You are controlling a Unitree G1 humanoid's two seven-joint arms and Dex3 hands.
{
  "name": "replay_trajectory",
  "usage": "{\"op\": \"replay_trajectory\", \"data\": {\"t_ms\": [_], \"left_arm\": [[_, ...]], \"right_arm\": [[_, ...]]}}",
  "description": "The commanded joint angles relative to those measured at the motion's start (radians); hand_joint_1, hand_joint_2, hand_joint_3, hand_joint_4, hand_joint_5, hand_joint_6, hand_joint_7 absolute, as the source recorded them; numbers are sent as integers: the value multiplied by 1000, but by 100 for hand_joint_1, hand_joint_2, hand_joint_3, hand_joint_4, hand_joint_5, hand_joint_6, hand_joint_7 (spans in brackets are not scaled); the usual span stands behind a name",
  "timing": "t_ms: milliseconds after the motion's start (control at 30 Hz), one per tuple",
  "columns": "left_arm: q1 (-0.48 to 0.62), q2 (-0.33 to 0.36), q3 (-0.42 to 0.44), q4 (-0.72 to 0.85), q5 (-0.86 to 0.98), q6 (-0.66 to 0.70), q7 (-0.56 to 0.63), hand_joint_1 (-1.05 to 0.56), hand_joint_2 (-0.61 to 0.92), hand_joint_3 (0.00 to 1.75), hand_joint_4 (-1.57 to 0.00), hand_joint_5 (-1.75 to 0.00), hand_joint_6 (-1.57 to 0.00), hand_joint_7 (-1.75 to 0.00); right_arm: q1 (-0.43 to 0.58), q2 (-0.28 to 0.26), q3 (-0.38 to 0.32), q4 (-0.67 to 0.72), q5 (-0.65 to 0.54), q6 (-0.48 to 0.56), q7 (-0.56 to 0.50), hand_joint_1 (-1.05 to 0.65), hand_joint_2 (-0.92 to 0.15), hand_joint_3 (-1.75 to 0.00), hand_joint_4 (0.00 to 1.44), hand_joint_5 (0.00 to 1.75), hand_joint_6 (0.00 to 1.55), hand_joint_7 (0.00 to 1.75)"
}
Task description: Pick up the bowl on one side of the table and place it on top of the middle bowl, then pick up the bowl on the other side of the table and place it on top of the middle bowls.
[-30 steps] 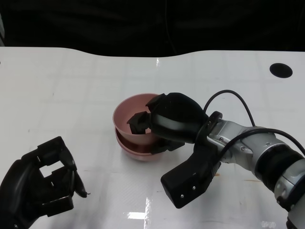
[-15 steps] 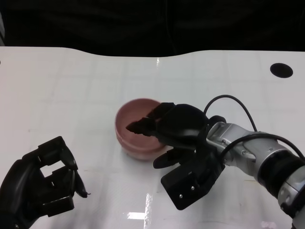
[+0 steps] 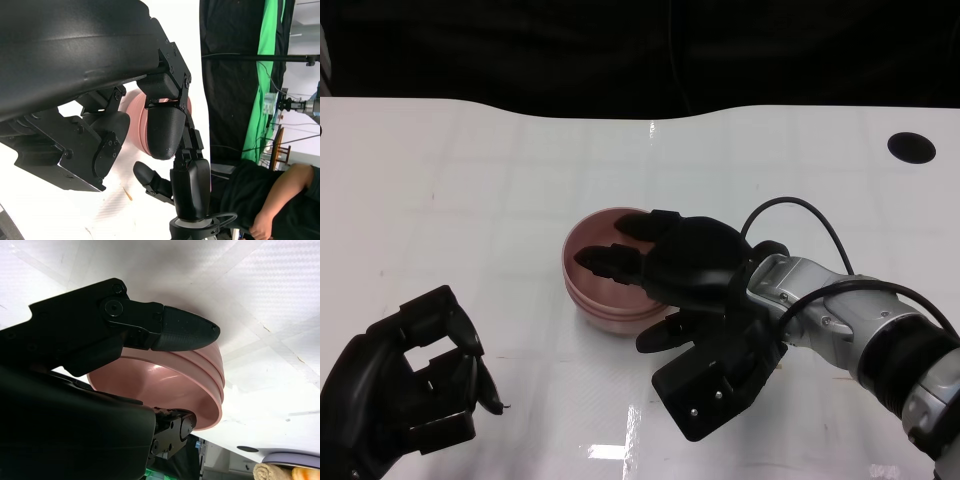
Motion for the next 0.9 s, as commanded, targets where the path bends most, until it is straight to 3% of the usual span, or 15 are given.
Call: {"op": "replay_trajectory", "data": {"t_ms": [33,233,433,533,667,800,900], "left_arm": [[5,12,9,-5,0,-4,-7,32,82,138,-89,-175,-70,-175],[4,13,8,-5,2,2,-2,32,82,137,-89,-175,-70,-175],[2,10,8,2,4,-5,-4,33,83,136,-88,-175,-70,-175],[1,8,7,6,6,-11,-3,33,83,136,-89,-175,-70,-175],[-2,9,8,14,5,-19,-11,34,83,137,-90,-175,-71,-175],[-3,15,13,16,2,-14,-12,33,83,137,-91,-175,-71,-175],[-3,18,16,11,1,-3,-7,33,83,137,-90,-175,-70,-175]], "right_arm": [[3,-19,2,-22,1,7,14,-105,-92,-72,0,0,0,0],[4,-26,1,-32,0,-1,-1,-105,-92,-71,0,0,0,0],[19,-79,-10,-108,-26,-17,-113,-101,-92,-65,0,0,0,0],[44,-106,-41,-163,-9,-28,-159,-91,-92,-53,0,0,1,0],[91,-146,-106,-264,52,-32,-113,-68,-92,-32,5,3,12,5],[159,-194,-176,-358,125,-55,-88,-48,-92,-16,23,12,30,9],[219,-228,-226,-422,174,-66,-69,-40,-92,-13,31,14,37,9]]}}
